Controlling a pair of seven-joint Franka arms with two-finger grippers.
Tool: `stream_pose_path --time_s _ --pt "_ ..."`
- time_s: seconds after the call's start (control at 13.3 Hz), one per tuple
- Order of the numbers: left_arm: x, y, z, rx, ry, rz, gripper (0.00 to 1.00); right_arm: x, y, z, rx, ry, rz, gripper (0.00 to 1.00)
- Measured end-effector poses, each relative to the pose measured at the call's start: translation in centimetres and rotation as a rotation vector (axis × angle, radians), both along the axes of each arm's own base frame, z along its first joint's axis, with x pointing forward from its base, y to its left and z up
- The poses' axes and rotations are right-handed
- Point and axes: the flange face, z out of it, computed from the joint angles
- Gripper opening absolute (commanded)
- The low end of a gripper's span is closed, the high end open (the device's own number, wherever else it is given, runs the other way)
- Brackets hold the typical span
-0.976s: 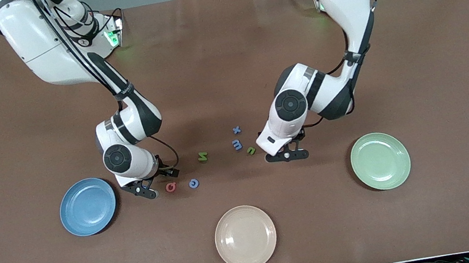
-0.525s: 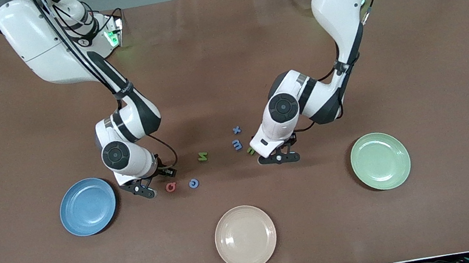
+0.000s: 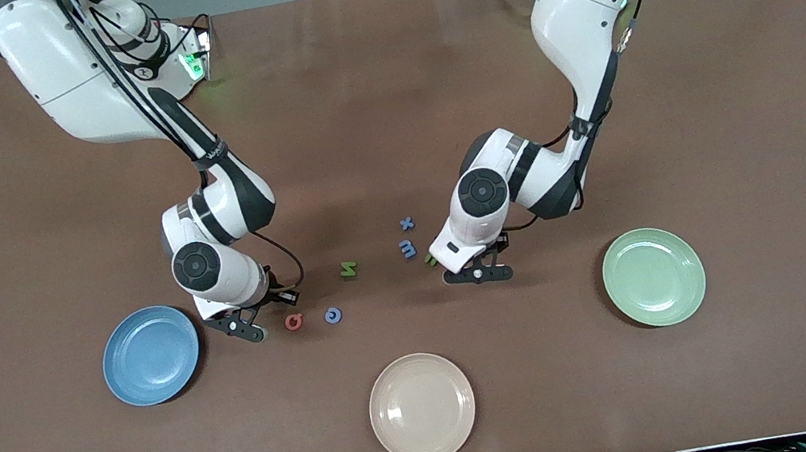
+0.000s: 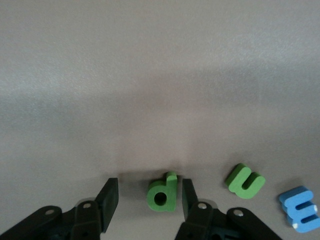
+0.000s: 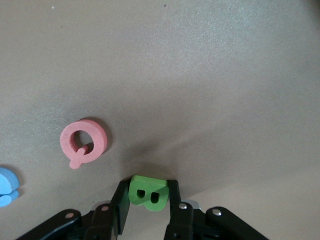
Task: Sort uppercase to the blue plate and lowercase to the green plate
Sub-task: 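Carry B to the blue plate while the left gripper carries d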
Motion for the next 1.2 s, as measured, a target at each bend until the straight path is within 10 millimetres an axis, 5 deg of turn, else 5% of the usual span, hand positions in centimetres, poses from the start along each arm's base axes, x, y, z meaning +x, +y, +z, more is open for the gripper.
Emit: stream_pose_path --time_s 0.23,0.38,0.53,0.75,0.9,0.98,1.05,1.2 --pt "-0.2 -0.1 -0.4 0.002 0.005 -0.003 0.52 1.7 -1.9 1.5 -0.022 -0.03 -0.007 0.05" --pt "-0.4 -0.3 -0.4 0.003 0.004 -0.007 0.33 4.1 -4.9 4.3 -0.049 -0.025 0.026 0.05" --pt "-0.4 -0.5 -0.4 0.004 0.002 -0.01 0.16 6.5 -9.4 7.7 -0.057 -0.01 0.075 0.06" --pt "-0.4 -0.5 -0.2 0.003 -0.001 0.011 0.1 8.2 -17.2 9.6 -0.046 -0.004 0.17 0.15" --pt "0.0 -0.2 0.1 0.002 -0.006 0.025 0.09 8.4 -22.8 9.1 -0.036 0.002 0.238 0.46" --pt "0.6 0.3 0.6 0.0 -0.016 0.036 0.09 8.4 -25.4 8.8 -0.03 0.005 0.267 0.77" --pt "1.4 1.0 1.4 -0.004 -0.028 0.051 0.09 8.3 -27.6 8.5 -0.025 0.007 0.288 0.93" --pt "3.6 3.5 3.7 -0.017 -0.057 0.096 0.08 8.1 -29.5 8.1 -0.02 0.008 0.305 0.97"
